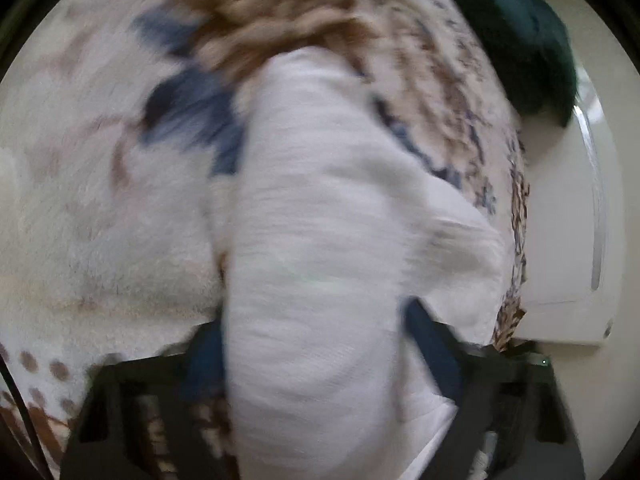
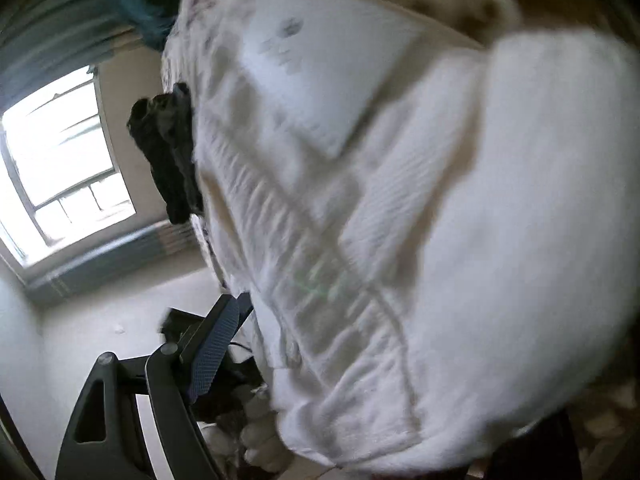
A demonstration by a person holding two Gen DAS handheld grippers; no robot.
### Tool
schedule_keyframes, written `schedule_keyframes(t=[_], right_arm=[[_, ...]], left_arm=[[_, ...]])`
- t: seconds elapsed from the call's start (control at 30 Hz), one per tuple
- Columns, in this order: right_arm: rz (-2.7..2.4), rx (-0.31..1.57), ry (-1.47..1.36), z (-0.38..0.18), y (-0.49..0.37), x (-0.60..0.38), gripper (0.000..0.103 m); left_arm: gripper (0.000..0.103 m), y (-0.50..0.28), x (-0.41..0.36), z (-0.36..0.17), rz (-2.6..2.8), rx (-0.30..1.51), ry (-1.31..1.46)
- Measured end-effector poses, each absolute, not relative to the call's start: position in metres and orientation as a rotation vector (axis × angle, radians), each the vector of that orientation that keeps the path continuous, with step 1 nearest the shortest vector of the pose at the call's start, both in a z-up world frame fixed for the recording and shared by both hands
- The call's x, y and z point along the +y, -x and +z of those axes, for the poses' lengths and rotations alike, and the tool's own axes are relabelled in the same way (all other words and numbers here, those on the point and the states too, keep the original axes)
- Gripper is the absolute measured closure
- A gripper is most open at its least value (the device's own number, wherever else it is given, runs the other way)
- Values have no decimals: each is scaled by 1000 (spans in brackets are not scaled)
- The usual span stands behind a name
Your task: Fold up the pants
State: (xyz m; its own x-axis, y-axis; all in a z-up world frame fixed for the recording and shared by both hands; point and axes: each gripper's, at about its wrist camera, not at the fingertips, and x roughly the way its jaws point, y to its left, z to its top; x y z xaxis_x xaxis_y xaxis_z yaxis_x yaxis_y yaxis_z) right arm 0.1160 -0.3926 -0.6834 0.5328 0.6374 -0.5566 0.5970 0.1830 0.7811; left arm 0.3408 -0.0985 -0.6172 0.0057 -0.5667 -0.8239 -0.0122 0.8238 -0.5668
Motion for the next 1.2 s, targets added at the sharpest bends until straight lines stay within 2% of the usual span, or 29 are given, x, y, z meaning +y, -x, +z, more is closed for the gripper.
schedule_keyframes(t=[0.07,0.2,0.37,0.43,0.77,0.93,1.2], right_arm=[[-31,1154,-1433,-678,-116,-388,56],[-67,1165,-1335,-648,-120,-387,63],[-43,1171,-1198,-591,-135,-380,65],[-29,1172,-1192,-573,-143,-380,65],[81,1187,-1086,-491,-166,-376,65],[98,1151,-1056,-458,-200,-374,65],[83,1069,-1047,-403,-297,-345,65]], left_arm=[[50,-339,-100,-610,-444,1502,453],[63,-329,-101,-584,-413,1476,412],[66,-324,-91,-549,-367,1472,447],[70,-325,-89,-537,-365,1473,470],[71,-336,-82,-456,-351,1416,461],[71,-372,-75,-424,-363,1375,467],[71,-478,-50,-379,-407,1321,450]])
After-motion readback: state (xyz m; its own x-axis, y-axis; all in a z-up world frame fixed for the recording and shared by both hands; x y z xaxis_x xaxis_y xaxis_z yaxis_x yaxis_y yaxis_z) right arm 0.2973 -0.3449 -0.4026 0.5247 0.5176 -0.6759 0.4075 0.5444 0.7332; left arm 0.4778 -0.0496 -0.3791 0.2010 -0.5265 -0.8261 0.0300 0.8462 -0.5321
